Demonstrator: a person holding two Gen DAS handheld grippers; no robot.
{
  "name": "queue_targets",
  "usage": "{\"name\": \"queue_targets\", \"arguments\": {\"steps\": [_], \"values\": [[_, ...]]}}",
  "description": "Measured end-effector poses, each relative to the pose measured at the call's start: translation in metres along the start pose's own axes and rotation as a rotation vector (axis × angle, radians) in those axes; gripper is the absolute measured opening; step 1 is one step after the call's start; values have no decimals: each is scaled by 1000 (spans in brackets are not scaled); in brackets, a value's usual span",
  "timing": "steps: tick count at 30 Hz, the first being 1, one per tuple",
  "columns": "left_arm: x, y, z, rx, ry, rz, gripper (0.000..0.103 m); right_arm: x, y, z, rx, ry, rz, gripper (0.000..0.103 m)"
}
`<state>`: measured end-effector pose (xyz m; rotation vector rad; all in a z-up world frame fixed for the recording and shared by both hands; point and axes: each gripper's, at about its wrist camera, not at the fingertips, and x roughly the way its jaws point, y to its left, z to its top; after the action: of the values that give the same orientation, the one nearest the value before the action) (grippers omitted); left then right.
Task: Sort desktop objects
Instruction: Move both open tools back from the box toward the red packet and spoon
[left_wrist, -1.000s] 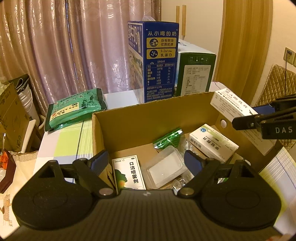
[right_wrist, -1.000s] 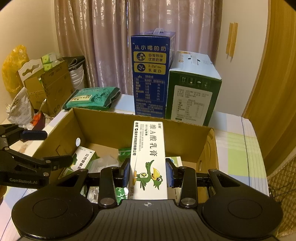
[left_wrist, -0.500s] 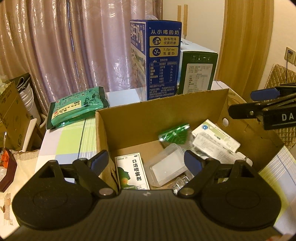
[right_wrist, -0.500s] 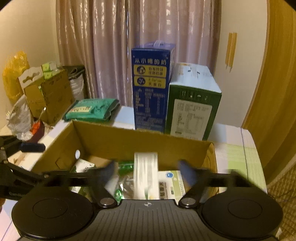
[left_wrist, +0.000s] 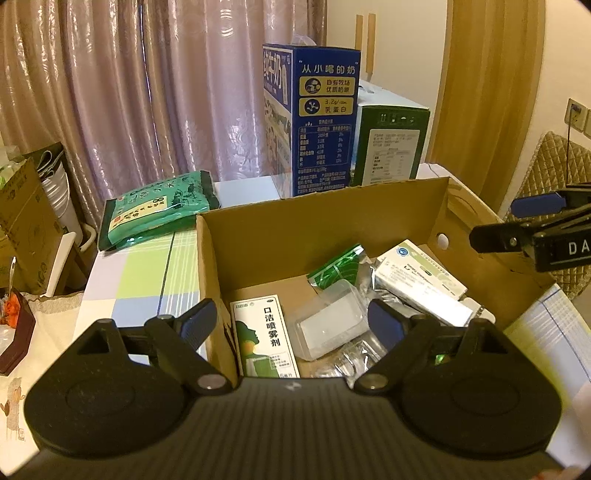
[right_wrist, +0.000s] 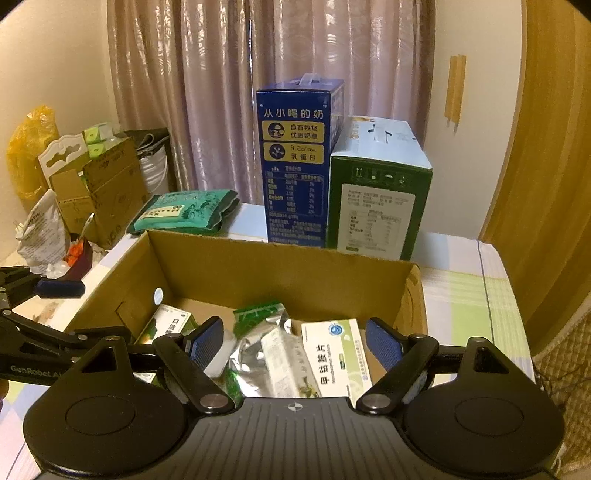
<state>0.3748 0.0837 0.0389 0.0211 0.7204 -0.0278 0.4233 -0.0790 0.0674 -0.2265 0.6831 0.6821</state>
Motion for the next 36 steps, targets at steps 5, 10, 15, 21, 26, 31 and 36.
{"name": "queue_targets", "arguments": {"steps": [5,10,15,21,26,31,36], "values": [[-17,-1,-4,-2,3,6,87,-14,3,-5,2,13,-7,91],[-39,1,-7,-17,-9,20,90,-32,6,-7,-3,15,-14,98],[-64,0,-14,-36,-20,29,95,-53,13,-9,-1,16,-10,101],[-95,0,-25,-70,-41,22,102,-78,22,-15,9,21,-4,101],[-121,-2,-37,-98,-47,16,102,-101,28,-23,16,19,-3,101],[-145,-3,-52,-144,-50,1,102,-123,29,-34,37,3,3,101],[-165,-9,-69,-153,-44,16,102,-142,29,-50,48,5,0,101]]}}
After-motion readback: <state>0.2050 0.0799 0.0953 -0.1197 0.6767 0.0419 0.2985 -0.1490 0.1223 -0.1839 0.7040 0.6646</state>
